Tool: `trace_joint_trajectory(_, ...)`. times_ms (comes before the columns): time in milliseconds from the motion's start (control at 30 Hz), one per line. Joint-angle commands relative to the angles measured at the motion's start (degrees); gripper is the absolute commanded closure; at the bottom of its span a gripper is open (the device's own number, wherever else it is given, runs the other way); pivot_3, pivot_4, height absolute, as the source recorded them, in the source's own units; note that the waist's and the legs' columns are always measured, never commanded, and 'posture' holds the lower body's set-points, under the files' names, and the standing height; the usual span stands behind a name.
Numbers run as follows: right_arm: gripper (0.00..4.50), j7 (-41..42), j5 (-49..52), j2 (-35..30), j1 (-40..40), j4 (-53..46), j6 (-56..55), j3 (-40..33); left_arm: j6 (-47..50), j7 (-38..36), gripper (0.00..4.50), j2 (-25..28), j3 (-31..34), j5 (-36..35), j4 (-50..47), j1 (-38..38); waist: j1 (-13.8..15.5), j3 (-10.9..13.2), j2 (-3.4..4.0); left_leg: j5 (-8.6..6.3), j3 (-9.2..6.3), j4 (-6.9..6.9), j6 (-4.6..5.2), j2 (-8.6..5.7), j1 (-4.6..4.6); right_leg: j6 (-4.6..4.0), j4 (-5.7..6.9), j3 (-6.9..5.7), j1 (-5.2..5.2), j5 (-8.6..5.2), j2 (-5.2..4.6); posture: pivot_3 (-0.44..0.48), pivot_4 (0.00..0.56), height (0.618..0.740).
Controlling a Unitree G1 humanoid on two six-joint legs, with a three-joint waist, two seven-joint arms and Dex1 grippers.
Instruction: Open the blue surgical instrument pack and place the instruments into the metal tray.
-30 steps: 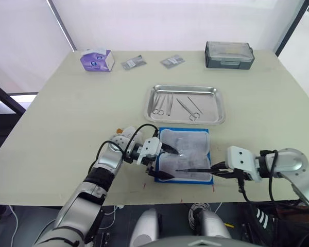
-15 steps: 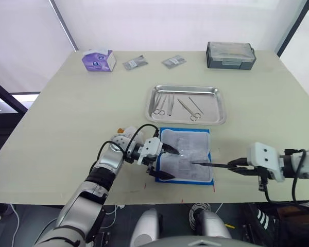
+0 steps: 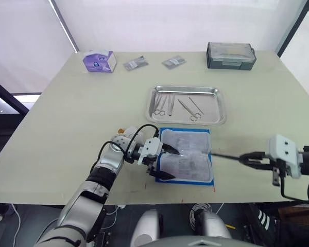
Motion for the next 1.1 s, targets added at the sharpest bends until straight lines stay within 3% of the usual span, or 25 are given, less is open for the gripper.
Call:
trace_joint_trajectory(33,4.45,-6.2,0.4,2.7,-5.3,1.3,4.8,1.0,0.2,0.4,0.0,0.3,-3.9,5.7,5.7,3.4,0.1,0.0,0.04,0.0,-0.02,0.0,0.0,-0.02,-0.01,0.0,-0.01,0.01,0.0,0.0,0.0,0.0,0.15,0.727)
trace_joint_trajectory(467,4.45,-23.7,-4.4,16.0,-27.6,13.4,17.2,10.4,-0.3,1.1,0.0,0.0,-3.5,5.7,6.1,3.6,-0.1,-0.2,0.52,0.0,-0.01,-0.01,0.01,-0.07,-0.01,0.02,0.02,0.17,-0.01,0.02,0.03,0.0,0.15,0.727)
trace_joint_trajectory(1100,4.45,-36.6,-15.9,32.4,-46.5,48.5,9.7,14.0,0.2,2.1,0.0,0.1,-2.6,5.4,4.7,4.5,-0.2,-0.3,0.76,0.0,0.03,-0.02,0.01,-0.09,0.02,0.17,0.1,0.34,-0.02,0.1,0.09,0.0,0.15,0.727)
